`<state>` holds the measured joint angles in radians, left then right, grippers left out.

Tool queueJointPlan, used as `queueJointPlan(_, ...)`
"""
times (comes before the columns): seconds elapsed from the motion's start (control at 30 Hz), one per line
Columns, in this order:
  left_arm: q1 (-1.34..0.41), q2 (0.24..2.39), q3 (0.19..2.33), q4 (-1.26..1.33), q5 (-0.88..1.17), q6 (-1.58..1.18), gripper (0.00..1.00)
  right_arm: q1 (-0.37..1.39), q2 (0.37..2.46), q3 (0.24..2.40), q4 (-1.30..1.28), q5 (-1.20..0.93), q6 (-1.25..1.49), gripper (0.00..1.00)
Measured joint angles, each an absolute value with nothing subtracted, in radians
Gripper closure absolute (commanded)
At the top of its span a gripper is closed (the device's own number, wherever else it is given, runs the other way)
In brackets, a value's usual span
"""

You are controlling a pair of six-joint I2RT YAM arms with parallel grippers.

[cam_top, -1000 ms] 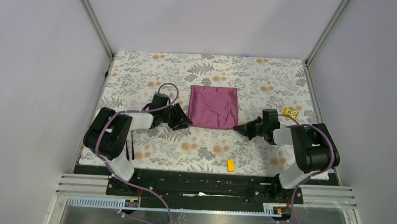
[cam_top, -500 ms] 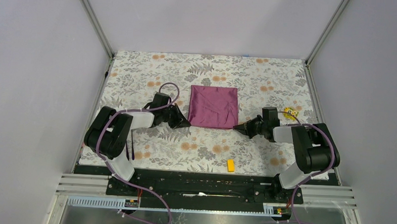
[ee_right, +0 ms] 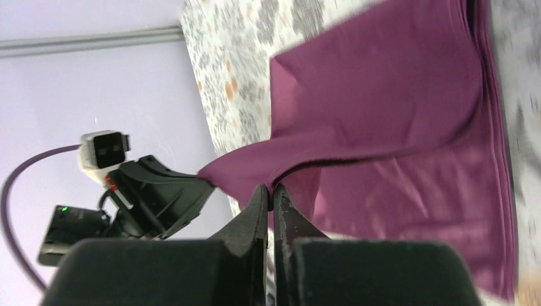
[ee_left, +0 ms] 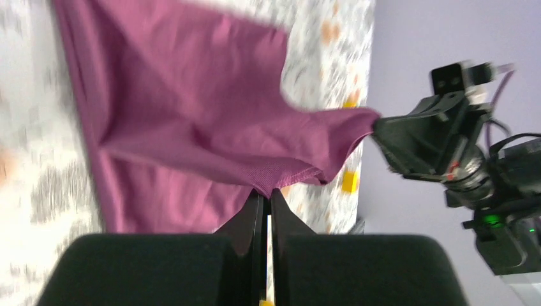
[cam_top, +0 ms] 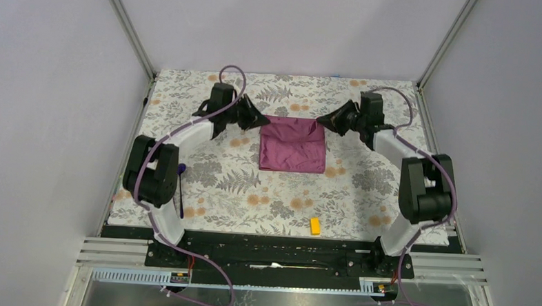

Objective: Fold the napkin into a case and place the utensils inside
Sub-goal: Pick up the top corner of the square folded napkin from the center of the board.

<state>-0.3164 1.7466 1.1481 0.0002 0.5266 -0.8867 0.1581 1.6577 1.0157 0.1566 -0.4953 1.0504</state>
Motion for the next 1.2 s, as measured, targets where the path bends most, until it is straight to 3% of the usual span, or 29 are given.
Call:
queueJointPlan(0.27,-0.252,2.060,1.585,0.071,0.548,-0.891,1.00,0.112,2.048,1.473,0.174,-0.547,0.978,1.00)
queueJointPlan(0.67,-0.214,2.341,1.775,0.363,0.627,-1.042,1.00,0.085,2.349,2.007,0.226,-0.633,0.993,1.00)
queueJointPlan(0.93,-0.207,2.367,1.913,0.432,0.663,-1.022,1.00,0.085,2.414,2.053,0.237,-0.670,1.023,1.00)
queueJointPlan(1.2,-0.190,2.368,1.892,0.452,0.715,-1.003,1.00,0.085,2.402,1.911,0.255,-0.677,1.028,1.00)
